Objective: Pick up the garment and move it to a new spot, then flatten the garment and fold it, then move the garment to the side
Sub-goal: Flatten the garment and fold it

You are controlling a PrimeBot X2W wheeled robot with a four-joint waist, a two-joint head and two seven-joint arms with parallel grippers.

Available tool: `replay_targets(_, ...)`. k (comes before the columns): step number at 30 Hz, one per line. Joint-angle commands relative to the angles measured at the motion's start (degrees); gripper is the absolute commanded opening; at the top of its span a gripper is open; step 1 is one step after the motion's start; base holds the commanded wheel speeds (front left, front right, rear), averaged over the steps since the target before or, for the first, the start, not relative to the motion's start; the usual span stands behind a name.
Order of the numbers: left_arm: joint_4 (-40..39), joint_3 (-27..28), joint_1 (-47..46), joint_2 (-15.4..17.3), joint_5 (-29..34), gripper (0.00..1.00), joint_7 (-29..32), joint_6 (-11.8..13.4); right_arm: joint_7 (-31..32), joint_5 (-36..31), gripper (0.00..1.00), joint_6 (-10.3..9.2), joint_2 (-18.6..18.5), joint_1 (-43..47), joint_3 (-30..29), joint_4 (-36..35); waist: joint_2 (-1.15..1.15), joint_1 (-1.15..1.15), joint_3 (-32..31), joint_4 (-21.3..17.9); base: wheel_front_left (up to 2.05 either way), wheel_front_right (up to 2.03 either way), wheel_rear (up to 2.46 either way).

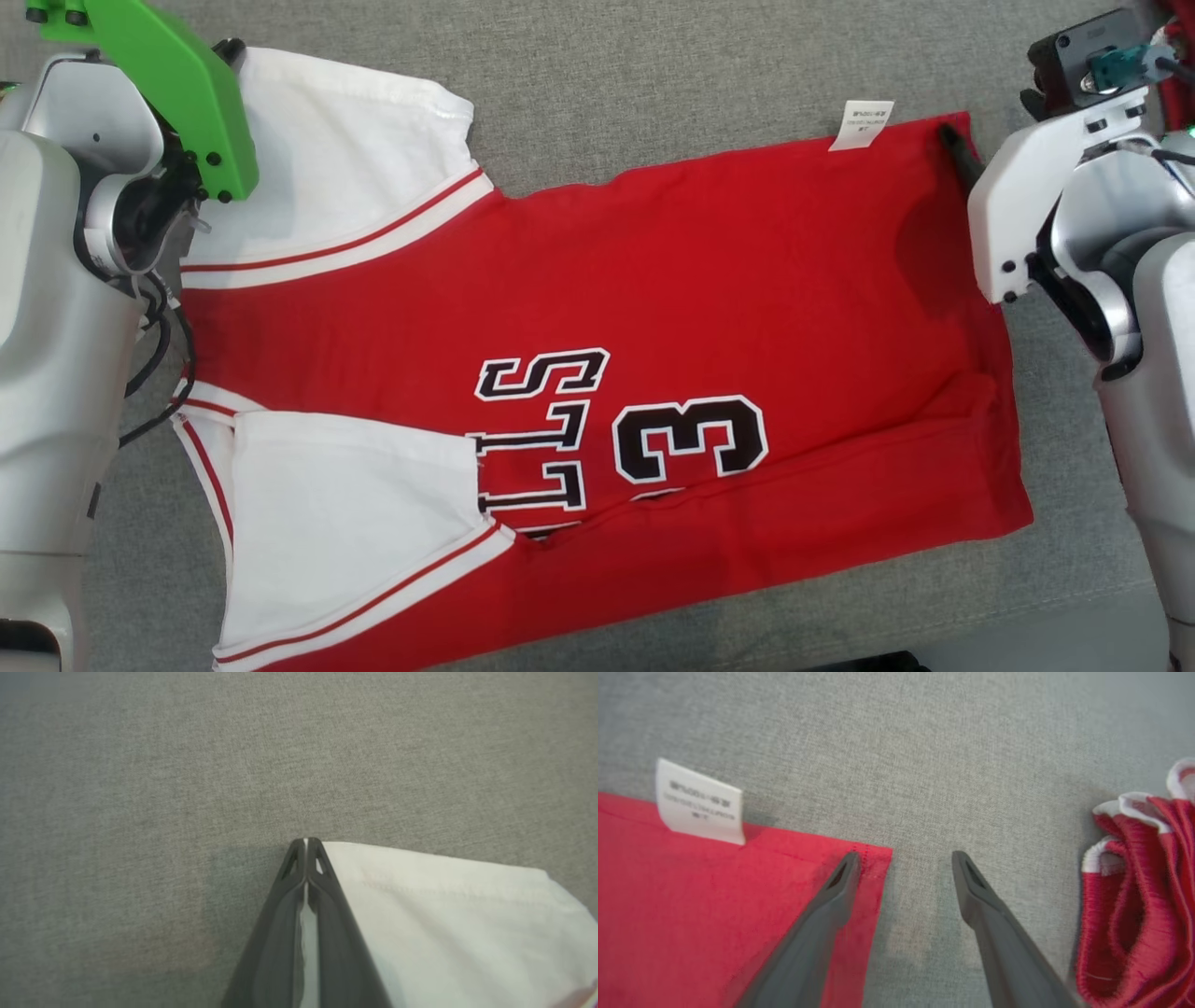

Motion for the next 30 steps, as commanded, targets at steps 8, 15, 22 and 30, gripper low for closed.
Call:
replay_targets(8, -1.4, 0.1, 1.2, 0.8, -0.9, 0.0, 0.5, 0.7, -2.9, -0.1, 1.0, -0.05, 3.2, 4.1, -2.0, 0.9, 0.0, 0.0, 0.6, 0.0, 0.0, 0.0, 0.0)
replay_targets(15, -2.1, 0.4, 0.9, 1.0, -1.0, 0.0, -0.4, 0.8, -2.0, 2.8, 1.0, 0.08, 3.7, 2.9, 0.3, 2.9, 0.0, 0.0, 1.3, 0.2, 0.0, 0.0, 0.0)
replay_targets(22, -2.1, 0.3, 1.5, 0.8, -1.4, 0.0, -1.9, 0.4, -0.5, 4.9, 0.0, -0.02, 1.9, 0.6, 3.0, 4.5, 0.0, 0.0, 1.1, 1.0, 0.0, 0.0, 0.0)
replay_targets(30, -3.3, 1.9, 4.9, -1.8, -1.6, 0.0, -12.0, 1.0, -5.4, 4.4, 0.0, -0.03, 0.8, 3.1, 0.3, 2.8, 0.0, 0.0, -2.8, 2.3, 0.0, 0.0, 0.0)
